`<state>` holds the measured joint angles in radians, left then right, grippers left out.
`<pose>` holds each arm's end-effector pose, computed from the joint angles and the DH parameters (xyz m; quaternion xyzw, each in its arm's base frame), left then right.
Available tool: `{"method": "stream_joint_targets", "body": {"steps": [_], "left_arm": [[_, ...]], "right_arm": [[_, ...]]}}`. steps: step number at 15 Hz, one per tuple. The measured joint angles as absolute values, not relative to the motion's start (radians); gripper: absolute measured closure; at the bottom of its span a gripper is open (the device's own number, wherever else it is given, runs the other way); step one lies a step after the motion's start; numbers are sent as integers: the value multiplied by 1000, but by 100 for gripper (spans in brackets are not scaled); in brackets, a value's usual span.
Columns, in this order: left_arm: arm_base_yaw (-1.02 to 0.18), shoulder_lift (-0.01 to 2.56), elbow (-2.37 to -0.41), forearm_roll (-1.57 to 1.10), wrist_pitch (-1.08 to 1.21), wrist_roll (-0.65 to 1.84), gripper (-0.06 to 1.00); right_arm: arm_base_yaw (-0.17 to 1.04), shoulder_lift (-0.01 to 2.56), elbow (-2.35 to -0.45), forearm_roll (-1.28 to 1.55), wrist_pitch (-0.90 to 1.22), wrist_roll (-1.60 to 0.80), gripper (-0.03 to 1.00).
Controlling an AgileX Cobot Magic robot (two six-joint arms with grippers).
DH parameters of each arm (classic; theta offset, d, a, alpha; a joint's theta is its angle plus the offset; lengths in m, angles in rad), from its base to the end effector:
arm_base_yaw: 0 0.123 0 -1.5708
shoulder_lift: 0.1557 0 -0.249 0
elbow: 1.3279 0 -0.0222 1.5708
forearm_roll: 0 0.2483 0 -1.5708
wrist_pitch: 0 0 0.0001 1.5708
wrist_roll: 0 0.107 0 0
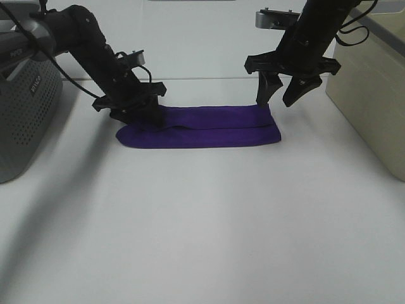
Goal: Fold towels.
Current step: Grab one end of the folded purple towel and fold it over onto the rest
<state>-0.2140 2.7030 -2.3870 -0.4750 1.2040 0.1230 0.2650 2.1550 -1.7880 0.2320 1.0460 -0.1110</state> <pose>0.4819 -0.1515 0.0626 0.0946 0.9675 -0.2277 0.0567 0.4183 0.1356 0.1582 -0.1397 0.9769 0.1155 0.1128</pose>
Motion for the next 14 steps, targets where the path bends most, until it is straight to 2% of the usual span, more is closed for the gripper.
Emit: {"method": "stream_joint_targets", "body": {"steps": [2, 3, 4, 9, 14], "left_arm": [[-216, 2708, -2387, -459, 1204, 123, 79], [-216, 2708, -2387, -452, 1204, 123, 88], [-218, 2704, -2387, -439, 1204, 124, 91], [-222, 2620, -2396, -239, 1211, 148, 91], [-298, 2585, -2398, -323, 1211, 217, 91]], "right_arm": [[265, 2155, -1788, 232, 1049, -111, 39], [265, 2155, -1788, 232, 1058, -111, 39], [265, 2155, -1788, 231, 1064, -111, 39], [265, 2155, -1794, 187, 1099, -90, 39], [265, 2155, -1921, 183, 1199, -69, 39]]}}
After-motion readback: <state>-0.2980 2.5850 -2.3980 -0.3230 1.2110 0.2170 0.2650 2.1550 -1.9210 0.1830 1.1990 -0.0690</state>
